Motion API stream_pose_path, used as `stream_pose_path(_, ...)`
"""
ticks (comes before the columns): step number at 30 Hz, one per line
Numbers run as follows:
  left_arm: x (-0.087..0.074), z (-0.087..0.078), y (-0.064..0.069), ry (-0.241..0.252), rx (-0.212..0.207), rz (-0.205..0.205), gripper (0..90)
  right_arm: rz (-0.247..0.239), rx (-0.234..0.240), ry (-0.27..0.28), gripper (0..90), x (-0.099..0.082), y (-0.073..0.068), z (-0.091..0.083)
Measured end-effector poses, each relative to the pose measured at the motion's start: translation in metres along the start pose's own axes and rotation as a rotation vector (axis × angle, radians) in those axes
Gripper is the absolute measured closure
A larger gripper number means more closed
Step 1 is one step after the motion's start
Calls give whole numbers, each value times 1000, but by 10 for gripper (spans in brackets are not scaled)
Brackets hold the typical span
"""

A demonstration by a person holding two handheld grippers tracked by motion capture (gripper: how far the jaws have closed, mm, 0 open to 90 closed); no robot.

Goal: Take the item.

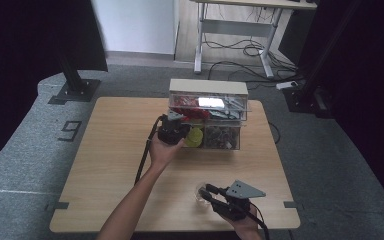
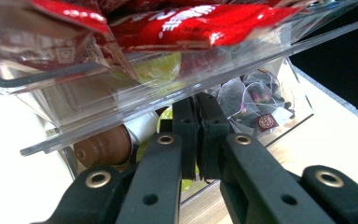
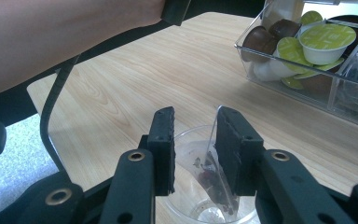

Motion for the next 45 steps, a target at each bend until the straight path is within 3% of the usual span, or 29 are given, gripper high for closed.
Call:
stream_pose_path(5, 0, 0, 0, -1, 2, 0, 873, 4, 0, 12, 651, 2, 0, -2)
stream_pose_path(9, 0, 0, 0, -2, 1, 1, 873, 11, -6, 37, 600, 7, 2, -8)
stream_pose_path(12, 0, 0, 0, -3, 2, 1, 873, 5, -18, 25, 550, 6, 2, -7)
stream_pose_path(21, 1, 0, 0, -1, 3, 2, 873, 19, 38, 3, 449, 6, -4, -1)
stream_pose_path(25, 1, -1, 0, 0, 3, 3, 873, 12, 25, -33, 441, 5, -3, 0)
stream_pose_path(35, 1, -1, 1, 4, 0, 1, 873, 9, 3, -192, 423, 0, 2, 1)
stream_pose_path(45, 1, -1, 1, 2, 0, 2, 872, -6, -19, -185, 421, 4, 5, -4)
Point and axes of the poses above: each handheld gripper's, and its own axes: z roughly forward along the jaws, x roughly out of its top, y roughly to its right, the point moved 9 cm from there along z, roughly forward along the jaws, and after that the axes turned 8 degrees about -y, right-handed, at the moved point
